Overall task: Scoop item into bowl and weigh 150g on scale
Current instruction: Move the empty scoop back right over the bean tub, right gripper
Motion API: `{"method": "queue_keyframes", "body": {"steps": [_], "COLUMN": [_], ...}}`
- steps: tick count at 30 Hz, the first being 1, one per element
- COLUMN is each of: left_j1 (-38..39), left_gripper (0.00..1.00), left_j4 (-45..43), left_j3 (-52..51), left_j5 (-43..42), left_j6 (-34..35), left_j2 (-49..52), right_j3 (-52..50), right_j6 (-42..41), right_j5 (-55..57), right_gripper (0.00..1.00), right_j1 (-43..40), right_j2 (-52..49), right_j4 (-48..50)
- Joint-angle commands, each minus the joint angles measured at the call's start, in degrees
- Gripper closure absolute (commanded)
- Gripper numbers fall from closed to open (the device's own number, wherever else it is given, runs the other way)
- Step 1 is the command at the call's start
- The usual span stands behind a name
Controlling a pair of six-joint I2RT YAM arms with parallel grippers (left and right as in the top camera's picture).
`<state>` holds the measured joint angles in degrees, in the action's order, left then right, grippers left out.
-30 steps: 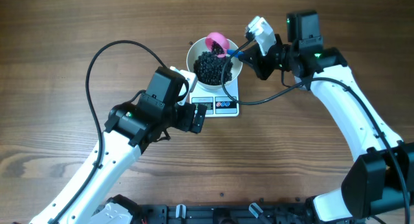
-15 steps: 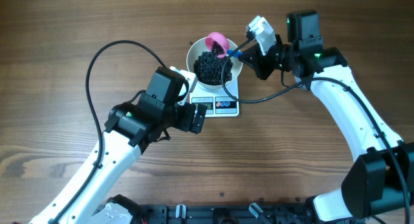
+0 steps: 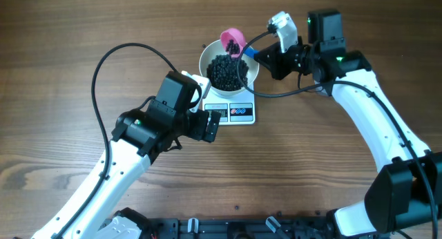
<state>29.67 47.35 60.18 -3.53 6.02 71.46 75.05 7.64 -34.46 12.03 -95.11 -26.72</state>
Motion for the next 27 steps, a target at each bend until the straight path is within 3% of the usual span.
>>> {"method": "queue_keyframes", "body": {"steps": [1,27], "left_j1": [-0.2,-0.2], "left_gripper": [0.0,0.0], "left_j4": [0.0,0.0], "left_j3": [1.1,1.1], "left_j5": [-0.5,-0.5], "left_j6": [-1.3,-1.3], "left_j2": [-0.4,-0.4], "right_j3": [0.3,0.3], "right_j6": [-7.7,-28.8], "right_j5": [-1.2,-1.6], "right_gripper": [0.96,0.96], "right_j1": [-2.8,-21.6], "right_j2": [1.7,7.8], "right_j4": [1.0,4.4]}}
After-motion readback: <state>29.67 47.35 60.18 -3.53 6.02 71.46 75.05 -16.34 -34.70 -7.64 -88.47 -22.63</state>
